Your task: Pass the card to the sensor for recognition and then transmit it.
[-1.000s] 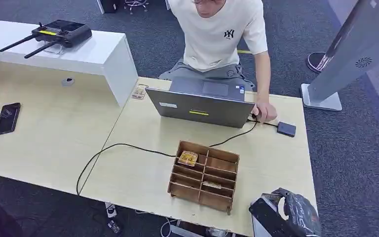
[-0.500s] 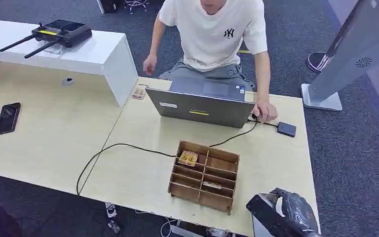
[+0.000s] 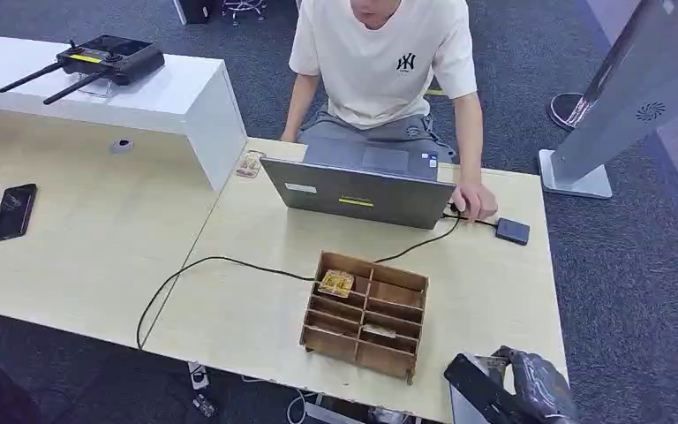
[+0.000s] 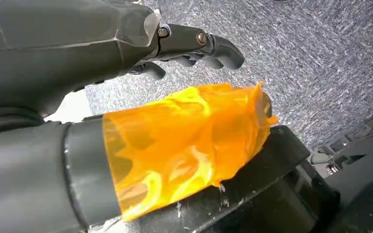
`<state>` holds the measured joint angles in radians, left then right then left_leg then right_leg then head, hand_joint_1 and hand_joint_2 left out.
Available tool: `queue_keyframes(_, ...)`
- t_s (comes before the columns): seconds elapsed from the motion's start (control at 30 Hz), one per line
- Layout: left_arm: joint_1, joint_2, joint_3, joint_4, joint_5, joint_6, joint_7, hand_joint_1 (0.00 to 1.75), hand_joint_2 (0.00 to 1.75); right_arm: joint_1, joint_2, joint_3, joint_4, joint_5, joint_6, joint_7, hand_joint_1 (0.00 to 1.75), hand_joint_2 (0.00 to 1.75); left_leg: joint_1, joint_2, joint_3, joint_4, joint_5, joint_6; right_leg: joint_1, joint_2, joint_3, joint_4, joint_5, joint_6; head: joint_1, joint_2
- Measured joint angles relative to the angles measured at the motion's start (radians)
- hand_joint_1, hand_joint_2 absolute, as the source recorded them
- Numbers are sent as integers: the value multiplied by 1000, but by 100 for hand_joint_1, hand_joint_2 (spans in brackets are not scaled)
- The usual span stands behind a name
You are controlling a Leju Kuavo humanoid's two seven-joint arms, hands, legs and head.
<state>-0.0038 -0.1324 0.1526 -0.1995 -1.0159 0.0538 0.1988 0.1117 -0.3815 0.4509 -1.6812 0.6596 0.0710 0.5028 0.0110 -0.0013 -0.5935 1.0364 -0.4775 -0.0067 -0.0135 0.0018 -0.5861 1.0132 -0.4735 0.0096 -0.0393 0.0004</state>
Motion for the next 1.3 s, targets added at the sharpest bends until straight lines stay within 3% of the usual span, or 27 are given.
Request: queue_keyframes(1.3, 0, 0, 0, 0, -3, -3, 4, 0, 0, -18, -1, 4, 18, 0, 31, 0, 175, 175, 0, 0, 0, 0, 0, 0, 0, 0, 0, 0, 0, 0, 0, 0)
